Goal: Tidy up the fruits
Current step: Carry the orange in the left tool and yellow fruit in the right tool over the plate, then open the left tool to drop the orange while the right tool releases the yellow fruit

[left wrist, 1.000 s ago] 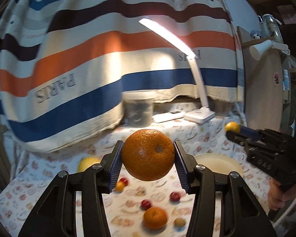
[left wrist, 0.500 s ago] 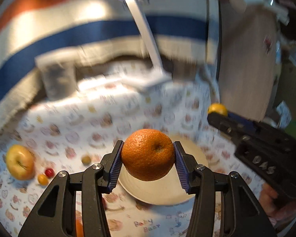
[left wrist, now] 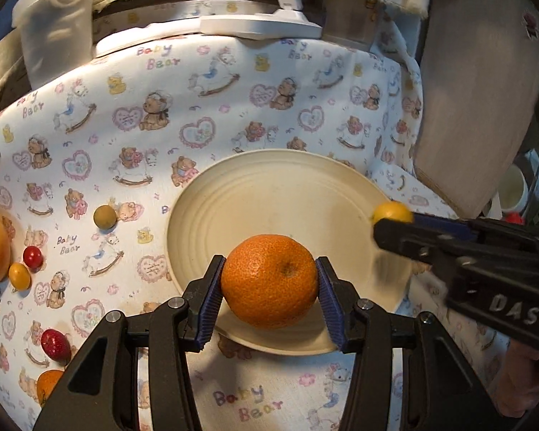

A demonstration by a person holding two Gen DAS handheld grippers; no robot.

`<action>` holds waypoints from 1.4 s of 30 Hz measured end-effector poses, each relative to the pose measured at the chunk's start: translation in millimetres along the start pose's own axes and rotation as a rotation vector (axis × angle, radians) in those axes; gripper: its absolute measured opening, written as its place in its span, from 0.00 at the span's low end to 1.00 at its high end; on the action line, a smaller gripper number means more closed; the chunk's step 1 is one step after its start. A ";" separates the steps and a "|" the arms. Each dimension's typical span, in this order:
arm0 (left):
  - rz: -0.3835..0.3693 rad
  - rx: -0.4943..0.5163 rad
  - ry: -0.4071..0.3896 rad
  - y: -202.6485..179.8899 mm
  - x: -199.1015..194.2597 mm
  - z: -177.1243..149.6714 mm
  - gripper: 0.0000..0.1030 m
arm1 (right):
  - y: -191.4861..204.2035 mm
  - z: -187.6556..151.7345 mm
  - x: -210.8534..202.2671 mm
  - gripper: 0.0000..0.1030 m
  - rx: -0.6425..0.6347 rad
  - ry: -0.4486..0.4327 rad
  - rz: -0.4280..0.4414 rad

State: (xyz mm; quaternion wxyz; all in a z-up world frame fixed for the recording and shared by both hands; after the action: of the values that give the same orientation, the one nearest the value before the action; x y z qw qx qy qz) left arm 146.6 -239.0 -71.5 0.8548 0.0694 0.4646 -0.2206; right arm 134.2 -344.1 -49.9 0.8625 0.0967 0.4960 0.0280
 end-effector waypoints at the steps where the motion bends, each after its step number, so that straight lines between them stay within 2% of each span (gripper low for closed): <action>1: 0.003 0.002 0.007 -1.2 0.5 -0.8 0.47 | 0.1 -1.6 4.2 0.29 0.002 0.020 0.002; 12: 0.034 0.005 0.043 8.0 11.2 3.5 0.47 | -2.1 -4.5 22.8 0.29 0.025 0.078 -0.021; 16: 0.050 0.011 0.026 9.4 11.4 4.6 0.48 | -1.1 -5.4 25.3 0.29 0.026 0.085 -0.020; 19: 0.050 0.008 0.016 10.2 9.9 4.9 0.58 | -2.2 -5.4 24.4 0.29 0.039 0.086 -0.008; 23: 0.058 0.013 0.009 9.5 9.1 4.6 0.60 | -3.7 -4.9 21.9 0.29 0.049 0.080 -0.004; 32: 0.082 0.019 -0.017 11.1 2.6 6.1 0.74 | -1.4 -5.9 20.3 0.30 0.032 0.084 -0.022; 38: 0.074 -0.002 -0.021 17.2 2.0 7.8 0.74 | -5.5 -4.5 16.3 0.30 0.051 0.072 -0.009; 42: 0.066 -0.024 -0.038 22.0 -5.9 10.5 0.74 | -6.1 -1.9 3.3 0.30 0.063 0.031 0.016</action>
State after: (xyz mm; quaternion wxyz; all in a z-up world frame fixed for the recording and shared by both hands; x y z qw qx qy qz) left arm 161.6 -221.0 -62.6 0.8710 0.0705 0.4485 -0.1878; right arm 133.9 -349.4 -54.8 0.8511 0.1272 0.5090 0.0206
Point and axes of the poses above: each gripper's, at about its wrist camera, not at the fingertips, and x roughly the way its jaws point, y to its left, z to its top, the point moved 6 cm from there along x, roughly the way its jaws point, and after that the axes turned 10 degrees about y, right-handed, at the moved point
